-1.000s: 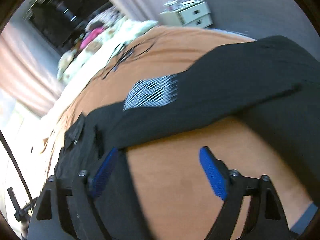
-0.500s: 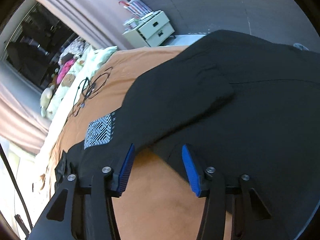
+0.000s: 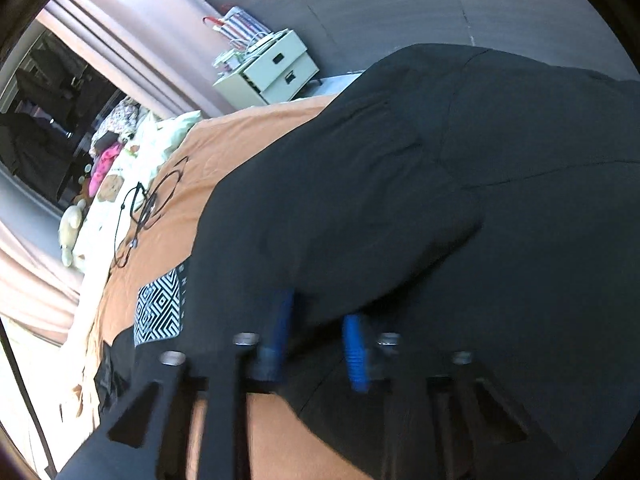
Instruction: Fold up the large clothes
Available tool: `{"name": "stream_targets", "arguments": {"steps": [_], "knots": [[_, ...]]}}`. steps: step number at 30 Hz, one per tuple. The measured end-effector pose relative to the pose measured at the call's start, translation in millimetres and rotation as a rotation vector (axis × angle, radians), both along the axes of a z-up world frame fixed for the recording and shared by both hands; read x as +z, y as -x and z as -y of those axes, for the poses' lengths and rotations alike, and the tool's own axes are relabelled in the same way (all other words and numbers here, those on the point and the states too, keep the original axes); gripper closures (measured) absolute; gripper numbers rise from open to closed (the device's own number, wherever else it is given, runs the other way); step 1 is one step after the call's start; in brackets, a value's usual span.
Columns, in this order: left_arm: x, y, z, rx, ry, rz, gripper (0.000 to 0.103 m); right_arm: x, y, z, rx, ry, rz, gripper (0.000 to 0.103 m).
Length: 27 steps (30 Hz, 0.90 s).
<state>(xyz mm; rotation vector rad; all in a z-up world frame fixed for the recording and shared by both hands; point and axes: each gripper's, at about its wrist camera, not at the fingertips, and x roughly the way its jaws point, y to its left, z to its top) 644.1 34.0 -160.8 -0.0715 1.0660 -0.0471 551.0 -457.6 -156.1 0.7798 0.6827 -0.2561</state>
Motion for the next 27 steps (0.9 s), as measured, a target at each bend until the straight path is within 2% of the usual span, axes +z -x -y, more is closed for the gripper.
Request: {"name": "stream_targets", "arguments": {"steps": [2, 8, 17, 27], "knots": [[-3.4, 2.2, -4.5, 0.007, 0.003, -0.005, 0.049, 12.6, 2.9, -8.0, -0.002, 0.029, 0.019, 0.101], [1.5, 14.3, -26.2, 0.047, 0.016, -0.006, 0.049, 73.3, 11.3, -51.6, 0.055, 0.136, 0.135, 0.102], [33.7, 44.6, -56.5, 0.084, 0.031, 0.045, 0.049, 184.5, 21.0, -186.7, 0.280, 0.241, 0.315, 0.102], [66.8, 84.4, -107.6, 0.157, 0.047, 0.095, 0.049, 246.6, 27.3, -322.9, 0.475, 0.279, 0.403, 0.102]]}}
